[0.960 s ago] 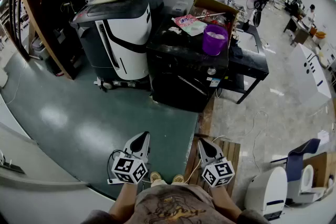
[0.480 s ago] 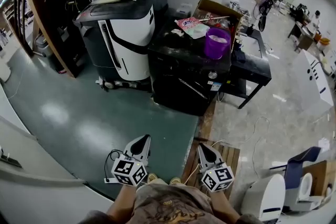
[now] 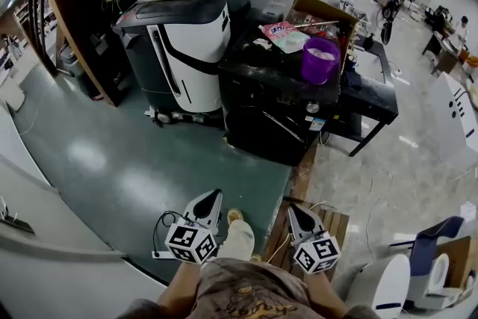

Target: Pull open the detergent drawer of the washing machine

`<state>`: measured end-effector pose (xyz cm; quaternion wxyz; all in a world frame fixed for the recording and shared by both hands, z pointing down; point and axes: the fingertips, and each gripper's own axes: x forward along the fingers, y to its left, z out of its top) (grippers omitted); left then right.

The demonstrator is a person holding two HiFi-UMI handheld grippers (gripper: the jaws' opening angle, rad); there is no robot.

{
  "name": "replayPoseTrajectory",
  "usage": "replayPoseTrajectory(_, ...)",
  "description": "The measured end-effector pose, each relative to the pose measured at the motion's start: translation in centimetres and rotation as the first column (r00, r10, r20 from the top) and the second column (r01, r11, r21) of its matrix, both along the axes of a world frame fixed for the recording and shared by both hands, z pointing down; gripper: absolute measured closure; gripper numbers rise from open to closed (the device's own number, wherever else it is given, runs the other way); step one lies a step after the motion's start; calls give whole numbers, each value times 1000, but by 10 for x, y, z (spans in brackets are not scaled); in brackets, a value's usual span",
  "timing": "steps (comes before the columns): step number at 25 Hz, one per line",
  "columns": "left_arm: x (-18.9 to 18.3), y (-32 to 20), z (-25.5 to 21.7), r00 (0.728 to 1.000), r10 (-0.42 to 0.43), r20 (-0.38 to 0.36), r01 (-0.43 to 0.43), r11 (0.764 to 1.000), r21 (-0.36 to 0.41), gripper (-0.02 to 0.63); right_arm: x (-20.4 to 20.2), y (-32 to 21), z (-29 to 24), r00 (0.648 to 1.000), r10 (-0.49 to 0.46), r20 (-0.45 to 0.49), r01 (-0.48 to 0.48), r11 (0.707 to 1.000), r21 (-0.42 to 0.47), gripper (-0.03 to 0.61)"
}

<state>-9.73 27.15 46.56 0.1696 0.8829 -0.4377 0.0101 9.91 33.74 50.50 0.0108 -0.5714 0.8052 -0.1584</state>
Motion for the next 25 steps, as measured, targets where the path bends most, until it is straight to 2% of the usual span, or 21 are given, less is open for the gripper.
replayPoseTrajectory(14,27,-111,9,999,34,-39,-35,999,-20,592,17,-104,3,1000,-8,3,8,1000,-3,575)
replayPoseTrajectory(25,50,-218,-3,993,90,-73,-91,996,-19,592,32,-201,-3,999,33,-1,-33,999,-13,575)
